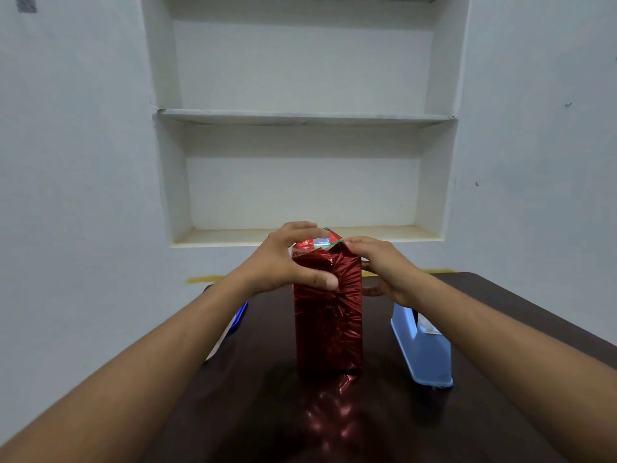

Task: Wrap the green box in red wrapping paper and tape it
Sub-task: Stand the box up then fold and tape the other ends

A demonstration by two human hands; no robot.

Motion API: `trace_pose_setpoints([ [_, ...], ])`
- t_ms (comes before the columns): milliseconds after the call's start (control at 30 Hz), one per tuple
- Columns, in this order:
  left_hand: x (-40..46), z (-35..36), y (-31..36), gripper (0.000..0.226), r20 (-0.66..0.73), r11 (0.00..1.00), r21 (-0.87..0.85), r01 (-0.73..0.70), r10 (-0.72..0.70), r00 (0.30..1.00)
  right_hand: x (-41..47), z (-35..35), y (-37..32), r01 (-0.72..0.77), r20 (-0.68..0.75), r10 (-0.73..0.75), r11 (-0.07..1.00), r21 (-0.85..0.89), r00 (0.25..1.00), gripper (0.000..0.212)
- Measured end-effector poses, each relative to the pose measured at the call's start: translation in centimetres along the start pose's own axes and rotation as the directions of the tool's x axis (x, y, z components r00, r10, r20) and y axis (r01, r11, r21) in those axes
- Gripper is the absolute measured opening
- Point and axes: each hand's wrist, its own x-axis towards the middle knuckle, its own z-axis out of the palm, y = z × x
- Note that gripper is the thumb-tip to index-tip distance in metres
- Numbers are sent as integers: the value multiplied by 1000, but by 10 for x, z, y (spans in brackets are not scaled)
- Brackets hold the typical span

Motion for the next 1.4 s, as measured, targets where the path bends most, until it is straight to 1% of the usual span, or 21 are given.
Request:
trace_pose_setpoints([
  [33, 3, 1, 1, 67, -3, 994, 95, -56, 56, 998, 1, 0, 0, -4, 8, 4, 1000, 1, 1000, 21],
  [67, 6, 3, 4, 57, -19, 987, 128, -94, 97, 995, 1, 0, -1, -8, 14, 8, 1000, -3, 1000, 22],
  [167, 17, 4, 15, 15, -90, 994, 36, -101, 104, 990, 0, -1, -1, -6, 17, 6, 1000, -17, 1000, 24],
  [200, 20, 3, 21, 9, -87, 996, 13, -87, 87, 992, 0, -1, -2, -6, 15, 6, 1000, -17, 1000, 26],
  [333, 23, 3, 35, 19, -77, 990, -113, -86, 77, 994, 0, -4, -3, -23, 14, 23, 1000, -15, 1000, 30],
  [500, 25, 1, 43, 25, -164, 974, -208, -86, 52, 985, -2, -4, -4, -24, 16, 24, 1000, -14, 1000, 35],
  [567, 27, -2, 42, 21, -108, 989, -137, -47, 32, 994, -2, -5, -4, -25, 18, 25, 1000, -14, 1000, 34],
  [633, 26, -3, 40, 19, 71, 999, 41, 9, -12, 997, 0, -6, -3, -31, 22, 31, 999, -10, 999, 30],
  [667, 25, -2, 39, 19, 143, 991, 136, 2, -21, 990, 1, -7, -2, -37, 21, 37, 999, -11, 999, 29],
  [700, 23, -1, 39, 20, 164, 978, 205, -34, 0, 986, 1, -7, -2, -41, 21, 41, 999, -12, 999, 28],
  [733, 23, 0, 37, 20, 141, 969, 235, -81, 48, 989, 1, -7, -2, -42, 22, 42, 999, -11, 999, 28],
  [800, 23, 1, 36, 14, 64, 962, 215, -169, 159, 985, 0, -8, -2, -34, 27, 34, 999, -5, 999, 29],
  [867, 21, 1, 41, 6, 45, 967, 149, -209, 205, 978, -1, -9, -3, -26, 27, 27, 1000, -7, 999, 27],
  [933, 20, 0, 48, 15, 42, 977, 57, -204, 202, 978, -2, -10, -3, -33, 23, 33, 999, -8, 999, 28],
  [1000, 22, -2, 52, 23, -18, 987, -40, -153, 152, 988, -2, -9, -3, -47, 29, 47, 999, -11, 998, 30],
  [1067, 28, -3, 48, 22, -121, 990, -116, -84, 69, 990, -4, -9, -3, -46, 34, 46, 999, -9, 998, 27],
  [1133, 38, -2, 41, 18, -156, 993, -117, 13, -31, 987, -5, -10, -3, -45, 22, 45, 999, 6, 999, 22],
  [1167, 41, -1, 36, 18, -129, 995, -79, 62, -72, 989, -5, -10, -2, -48, 23, 47, 999, 11, 999, 21],
  [1233, 46, 3, 30, 30, -28, 992, 14, 124, -123, 992, -8, -12, -2, -49, 53, 49, 999, 3, 997, 23],
  [1333, 46, 4, 26, 41, 134, 975, 43, 216, -220, 966, -10, -17, -2, -28, 114, 31, 999, -26, 993, 24],
  [1400, 43, 5, 19, 45, 183, 970, 58, 237, -244, 952, -11, -20, -1, -15, 128, 18, 1000, -24, 992, 27],
])
